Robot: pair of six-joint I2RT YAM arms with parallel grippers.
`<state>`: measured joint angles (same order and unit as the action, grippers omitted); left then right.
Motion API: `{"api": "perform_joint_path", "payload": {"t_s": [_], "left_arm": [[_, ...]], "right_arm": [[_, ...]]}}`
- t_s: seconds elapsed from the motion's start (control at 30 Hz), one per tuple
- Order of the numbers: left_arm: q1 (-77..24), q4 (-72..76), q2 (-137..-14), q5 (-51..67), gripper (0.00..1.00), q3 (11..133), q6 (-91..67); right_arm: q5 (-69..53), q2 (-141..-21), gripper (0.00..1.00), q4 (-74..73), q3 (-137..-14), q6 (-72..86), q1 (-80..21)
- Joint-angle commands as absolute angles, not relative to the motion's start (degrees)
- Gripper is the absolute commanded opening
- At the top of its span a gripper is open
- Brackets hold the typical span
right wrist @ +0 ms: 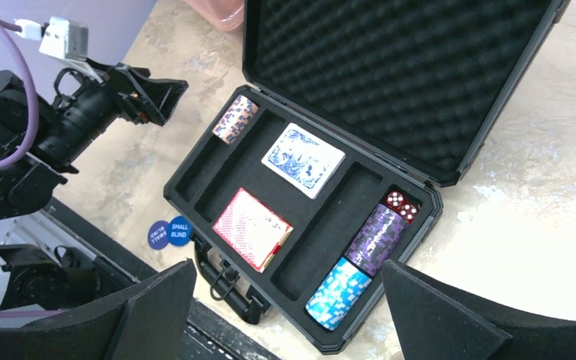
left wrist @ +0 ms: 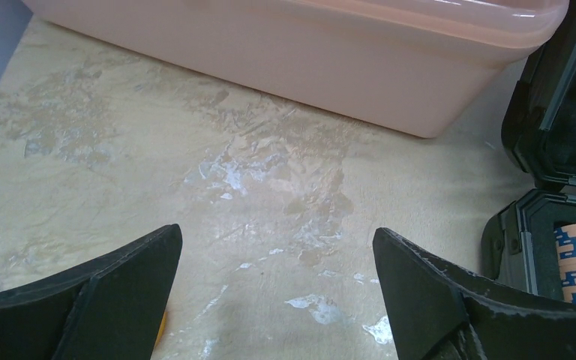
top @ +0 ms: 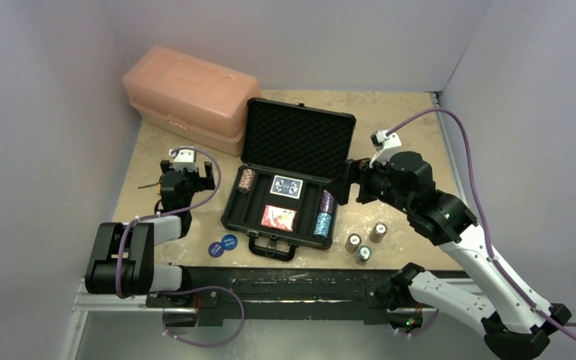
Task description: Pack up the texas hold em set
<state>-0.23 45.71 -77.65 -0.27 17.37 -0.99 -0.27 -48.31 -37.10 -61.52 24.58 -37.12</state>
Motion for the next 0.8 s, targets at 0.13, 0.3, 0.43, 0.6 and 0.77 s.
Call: {"api": "perform_joint_path", "payload": {"t_s": [0.13, 0.3, 0.43, 0.6, 0.77], "left_arm": [[0.0, 50.52, -77.35, 0.26, 1.0, 18.89, -1.85], [0.0, 50.53, -77.34, 0.27, 1.0, 18.83, -1.93], [0.0, 50.53, -77.34, 0.31, 1.0, 18.89, -1.92], [0.0, 50.46, -77.36, 0.31, 1.0, 18.85, -1.9], [0.0, 50.51, -77.34, 0.32, 1.0, 18.88, -1.87]], "right_arm": [[2.41, -49.44, 0.99, -34.56, -61.44, 23.91, -37.26], [2.27, -51.32, 0.99, -35.08, -62.54, 24.38, -37.21], [3.95, -50.97, 0.99, -36.69, -63.17, 25.2, -37.22], [5.01, -50.13, 0.99, -36.95, -62.63, 26.28, -37.24], [8.77, -50.99, 0.99, -38.71, -63.68, 28.3, -37.25]]}}
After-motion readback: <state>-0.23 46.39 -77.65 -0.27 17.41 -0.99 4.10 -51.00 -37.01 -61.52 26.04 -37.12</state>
